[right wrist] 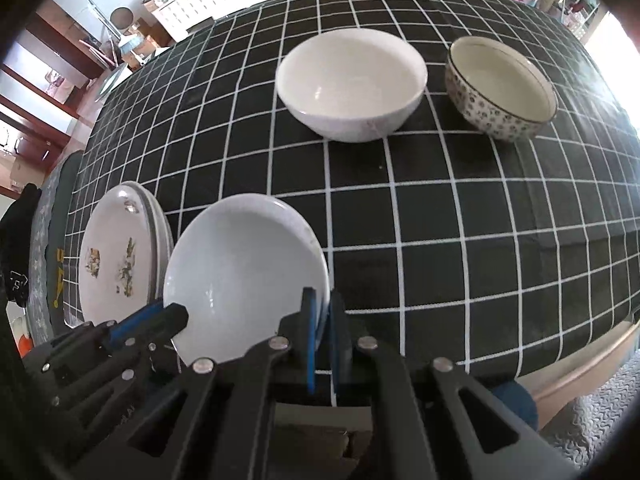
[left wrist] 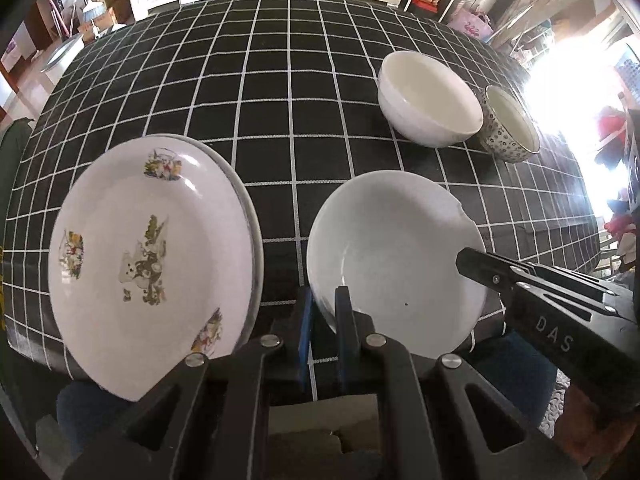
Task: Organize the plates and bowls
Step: 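Lift the white bowl with the left tool and carry it beside the plates, then lower the white bowl onto the table and open the left tool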
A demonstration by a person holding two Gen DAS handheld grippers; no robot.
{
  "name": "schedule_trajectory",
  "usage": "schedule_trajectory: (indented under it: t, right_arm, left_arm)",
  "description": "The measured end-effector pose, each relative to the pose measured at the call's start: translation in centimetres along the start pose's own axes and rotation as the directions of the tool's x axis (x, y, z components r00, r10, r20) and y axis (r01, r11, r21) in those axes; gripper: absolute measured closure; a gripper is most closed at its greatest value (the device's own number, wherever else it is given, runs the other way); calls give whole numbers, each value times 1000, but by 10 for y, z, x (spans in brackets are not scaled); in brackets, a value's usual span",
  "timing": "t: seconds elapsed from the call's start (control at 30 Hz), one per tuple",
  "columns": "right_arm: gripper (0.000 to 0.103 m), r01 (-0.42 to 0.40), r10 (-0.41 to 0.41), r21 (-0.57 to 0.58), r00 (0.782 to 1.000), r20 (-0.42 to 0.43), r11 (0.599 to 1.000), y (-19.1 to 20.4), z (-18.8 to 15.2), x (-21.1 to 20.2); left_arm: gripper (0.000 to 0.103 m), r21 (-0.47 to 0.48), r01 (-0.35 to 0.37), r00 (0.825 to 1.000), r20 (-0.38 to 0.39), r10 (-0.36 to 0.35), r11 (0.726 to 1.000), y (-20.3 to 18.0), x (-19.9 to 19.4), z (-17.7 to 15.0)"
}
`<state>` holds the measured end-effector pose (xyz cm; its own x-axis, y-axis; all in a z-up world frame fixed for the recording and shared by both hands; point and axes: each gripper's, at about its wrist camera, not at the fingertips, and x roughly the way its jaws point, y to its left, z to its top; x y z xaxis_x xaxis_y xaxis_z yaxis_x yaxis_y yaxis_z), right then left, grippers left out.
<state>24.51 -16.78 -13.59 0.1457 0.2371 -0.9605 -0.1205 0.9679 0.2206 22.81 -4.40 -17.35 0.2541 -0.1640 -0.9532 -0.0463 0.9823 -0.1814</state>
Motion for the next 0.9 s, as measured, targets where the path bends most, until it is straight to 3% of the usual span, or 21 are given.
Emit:
schedule_trajectory:
  t: [0.33, 0.6, 0.9]
  right_arm:
    - [95, -23, 24, 32, 999, -31, 999, -13, -4, 4]
    - [95, 20, -21, 16, 999, 38, 1000, -18, -10, -27]
    - [94, 2, -2, 1, 999, 46, 1000, -20, -18, -50]
  left_arm:
    - [95, -14, 18, 1000, -14, -18, 1000, 1, 9, 0]
    - [95, -19, -27, 998, 49, 28, 999, 8, -17, -9]
    - [95, -18, -5, 994, 107, 7, 1000, 5, -51, -17]
